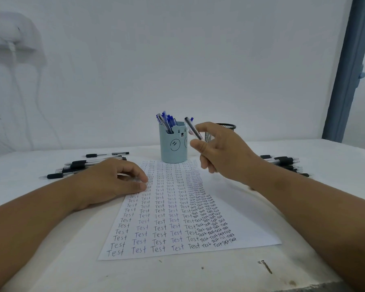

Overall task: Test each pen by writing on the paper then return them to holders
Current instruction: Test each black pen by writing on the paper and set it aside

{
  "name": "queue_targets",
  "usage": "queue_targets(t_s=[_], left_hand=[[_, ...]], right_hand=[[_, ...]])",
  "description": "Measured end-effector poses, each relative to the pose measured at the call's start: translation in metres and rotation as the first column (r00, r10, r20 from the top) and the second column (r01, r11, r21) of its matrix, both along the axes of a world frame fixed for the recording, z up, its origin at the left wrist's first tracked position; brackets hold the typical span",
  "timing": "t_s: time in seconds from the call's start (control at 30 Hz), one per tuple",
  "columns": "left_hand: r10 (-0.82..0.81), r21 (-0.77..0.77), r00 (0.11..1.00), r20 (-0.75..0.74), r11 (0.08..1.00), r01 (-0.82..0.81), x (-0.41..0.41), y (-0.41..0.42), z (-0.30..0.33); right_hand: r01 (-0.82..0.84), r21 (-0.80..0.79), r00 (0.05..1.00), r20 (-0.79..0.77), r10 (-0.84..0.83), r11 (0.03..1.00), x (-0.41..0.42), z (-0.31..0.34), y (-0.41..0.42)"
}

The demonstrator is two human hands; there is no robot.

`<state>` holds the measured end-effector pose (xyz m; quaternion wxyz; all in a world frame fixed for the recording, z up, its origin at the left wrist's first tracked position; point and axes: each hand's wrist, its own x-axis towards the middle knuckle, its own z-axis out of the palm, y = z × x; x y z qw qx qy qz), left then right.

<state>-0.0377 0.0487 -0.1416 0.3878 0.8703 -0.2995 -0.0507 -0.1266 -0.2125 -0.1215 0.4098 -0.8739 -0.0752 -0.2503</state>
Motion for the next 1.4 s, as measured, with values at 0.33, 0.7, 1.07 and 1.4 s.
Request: queue_targets(t_s=[0.33,0.7,1.07,1.4], left_hand=[[0.013,-0.002,1.000,-0.010,1.000,-0.013,-0.001,0.000,0.000],[-0.027,0.002,1.000,0.000,1.000,0.027,-0.001,0.000,0.001],[-0.026,0.017,1.000,0.015,1.000,0.026,-0.004,0.000,0.002],[-0.006,0.019,1.000,-0.002,1.000,0.006,-0.003,0.000,0.002]], right_hand=[[0.049,-0.272,0.999,0.012,-0.048,0.961,0.008,-0.008,-0.004],[0.065,-0.236,0.997,-0.020,-0.072,0.970,0.002,0.002,-0.012],[0.287,-0.512,0.895,-0.157,-0.417,0.809,-0.004,0.014,-0.077],[0.401,-0.531,0.773,-0.242,-0.587,0.746,-0.003,0.013,-0.078]])
